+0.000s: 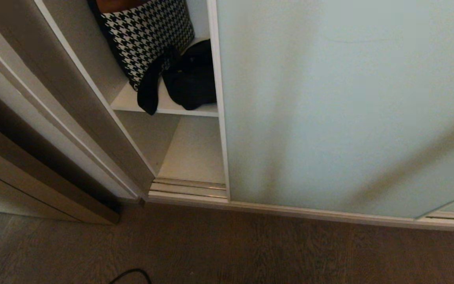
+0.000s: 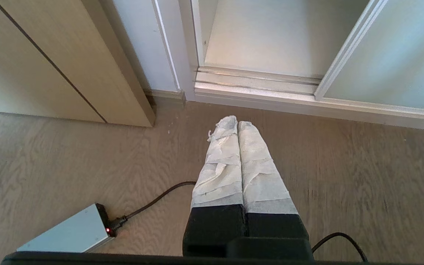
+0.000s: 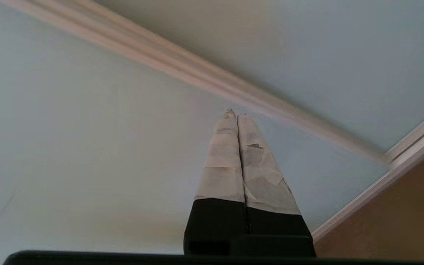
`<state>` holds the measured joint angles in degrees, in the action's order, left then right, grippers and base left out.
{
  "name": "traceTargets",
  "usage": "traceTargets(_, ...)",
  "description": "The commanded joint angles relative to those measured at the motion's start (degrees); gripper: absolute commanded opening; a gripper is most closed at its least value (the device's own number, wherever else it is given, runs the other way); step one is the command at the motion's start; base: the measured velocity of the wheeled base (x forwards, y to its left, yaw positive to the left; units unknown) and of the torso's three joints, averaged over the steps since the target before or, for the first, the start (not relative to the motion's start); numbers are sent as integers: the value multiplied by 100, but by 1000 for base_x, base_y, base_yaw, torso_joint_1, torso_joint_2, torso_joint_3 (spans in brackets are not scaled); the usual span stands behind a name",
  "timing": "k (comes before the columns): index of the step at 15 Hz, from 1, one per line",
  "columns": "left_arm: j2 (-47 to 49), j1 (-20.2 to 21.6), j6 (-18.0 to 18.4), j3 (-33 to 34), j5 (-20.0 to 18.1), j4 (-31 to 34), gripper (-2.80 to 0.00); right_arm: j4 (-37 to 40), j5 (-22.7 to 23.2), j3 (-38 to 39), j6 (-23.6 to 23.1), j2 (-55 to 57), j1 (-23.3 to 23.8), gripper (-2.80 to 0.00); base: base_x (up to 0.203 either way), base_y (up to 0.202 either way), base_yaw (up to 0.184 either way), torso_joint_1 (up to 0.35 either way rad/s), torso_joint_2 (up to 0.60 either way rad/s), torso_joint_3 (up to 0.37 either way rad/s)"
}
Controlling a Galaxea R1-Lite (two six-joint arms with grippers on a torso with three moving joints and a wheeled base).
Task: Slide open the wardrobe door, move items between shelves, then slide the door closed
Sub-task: Close the door
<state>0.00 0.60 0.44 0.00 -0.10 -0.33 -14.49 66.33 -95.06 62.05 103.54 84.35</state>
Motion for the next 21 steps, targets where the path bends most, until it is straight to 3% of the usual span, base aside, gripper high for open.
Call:
traceTargets(1,9,2,0,0,1,-2,-280,-10,93,-21,200,188,-21,-280,0,0,0,0,0,0)
traceTargets(8,9,2,0,0,1,-2,-280,-36,4,14,229,418,-713,-280,0,0,0,0,0,0)
traceTargets(15,9,2,0,0,-7,-2,-280,-80,-30,-371,229,982,-816,-280,0,0,0,0,0,0)
traceTargets(18,9,2,0,0,1,-2,-280,-72,-788,-552,229,1191,-1167,-280,0,0,0,0,0,0)
traceTargets(21,9,2,0,0,1,-2,-280,-51,-877,-548,229,1256,-1336,-280,0,0,0,0,0,0)
